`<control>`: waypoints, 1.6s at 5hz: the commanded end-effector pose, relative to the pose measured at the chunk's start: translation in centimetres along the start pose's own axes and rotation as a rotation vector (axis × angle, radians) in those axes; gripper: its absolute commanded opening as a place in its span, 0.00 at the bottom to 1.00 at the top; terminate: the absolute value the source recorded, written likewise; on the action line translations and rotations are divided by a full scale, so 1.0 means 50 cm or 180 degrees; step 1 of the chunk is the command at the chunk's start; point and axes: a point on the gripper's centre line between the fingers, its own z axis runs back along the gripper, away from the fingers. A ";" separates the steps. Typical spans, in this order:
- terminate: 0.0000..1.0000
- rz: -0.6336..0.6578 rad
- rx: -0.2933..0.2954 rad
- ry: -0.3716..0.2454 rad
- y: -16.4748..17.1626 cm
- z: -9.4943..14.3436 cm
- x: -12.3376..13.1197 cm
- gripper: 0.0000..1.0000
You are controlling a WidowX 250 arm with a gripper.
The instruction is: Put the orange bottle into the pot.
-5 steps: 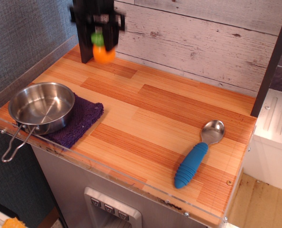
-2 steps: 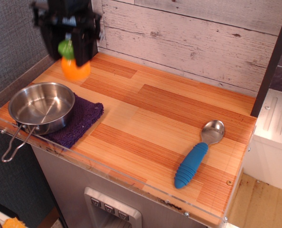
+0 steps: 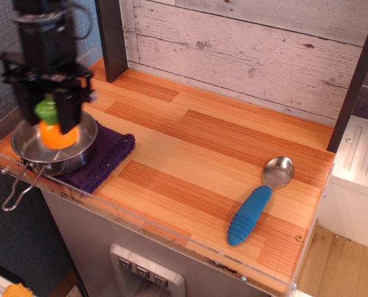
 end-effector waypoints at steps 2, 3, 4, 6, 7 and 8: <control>0.00 0.0222 0.0069 -0.0195 0.048 0.004 0.027 0.00; 0.00 0.0253 0.0065 -0.0168 0.046 -0.003 0.030 1.00; 0.00 0.0270 0.0061 -0.0240 0.044 0.007 0.032 1.00; 0.00 0.0176 0.0009 -0.0668 -0.014 0.117 0.067 1.00; 0.00 0.0068 -0.0095 -0.0822 -0.051 0.151 0.091 1.00; 0.00 -0.0074 -0.0146 -0.0803 -0.067 0.144 0.108 1.00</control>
